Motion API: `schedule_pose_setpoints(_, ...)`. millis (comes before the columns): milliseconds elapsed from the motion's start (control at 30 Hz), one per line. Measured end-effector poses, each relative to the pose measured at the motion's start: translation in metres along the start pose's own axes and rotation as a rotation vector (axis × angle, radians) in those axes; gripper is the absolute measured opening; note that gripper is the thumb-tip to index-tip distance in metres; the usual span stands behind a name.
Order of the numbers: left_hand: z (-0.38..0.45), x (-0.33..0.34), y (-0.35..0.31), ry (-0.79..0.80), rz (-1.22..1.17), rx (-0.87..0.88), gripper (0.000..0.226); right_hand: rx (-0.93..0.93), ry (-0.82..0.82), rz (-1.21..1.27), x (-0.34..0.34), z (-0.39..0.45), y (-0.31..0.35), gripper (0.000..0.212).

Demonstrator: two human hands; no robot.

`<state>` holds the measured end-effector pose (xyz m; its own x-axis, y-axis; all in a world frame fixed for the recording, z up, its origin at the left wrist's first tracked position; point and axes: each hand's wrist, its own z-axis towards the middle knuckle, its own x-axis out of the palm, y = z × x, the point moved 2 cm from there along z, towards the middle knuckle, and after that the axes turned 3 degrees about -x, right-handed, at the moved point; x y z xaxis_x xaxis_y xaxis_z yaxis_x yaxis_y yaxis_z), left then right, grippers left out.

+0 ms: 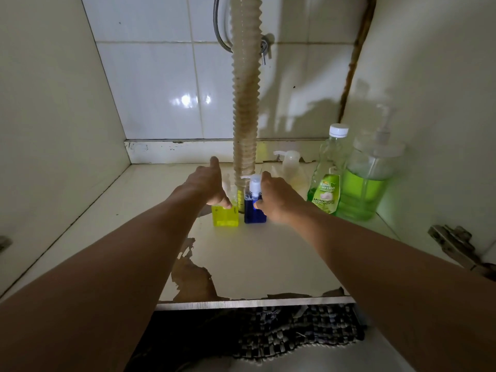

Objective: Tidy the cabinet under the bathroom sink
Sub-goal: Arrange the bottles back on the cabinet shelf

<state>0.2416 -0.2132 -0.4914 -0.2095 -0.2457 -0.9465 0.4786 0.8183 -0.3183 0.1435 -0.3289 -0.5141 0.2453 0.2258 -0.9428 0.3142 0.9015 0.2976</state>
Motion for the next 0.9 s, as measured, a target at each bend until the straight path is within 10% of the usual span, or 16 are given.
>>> schedule_pose_setpoints(300,-0.103,0.027,-0.015,-0.400,-0.095,0.172,0.070,-0.107,-0.167,0.274,-0.016,-0.115,0.000,0.035)
schedule_pose_setpoints(600,-0.186,0.120,-0.045,-0.149,0.091,0.291,0.062,0.453,-0.056,0.326,0.032,-0.282,-0.121,0.002)
schedule_pose_setpoints(767,-0.202,0.158,-0.028,-0.072,0.192,0.250,0.080,0.572,0.565,0.069,0.081,-0.380,-0.150,0.065)
schedule_pose_setpoints(900,-0.203,0.165,-0.026,-0.072,0.213,0.231,0.083,0.477,0.714,-0.015,0.106,-0.422,-0.138,0.104)
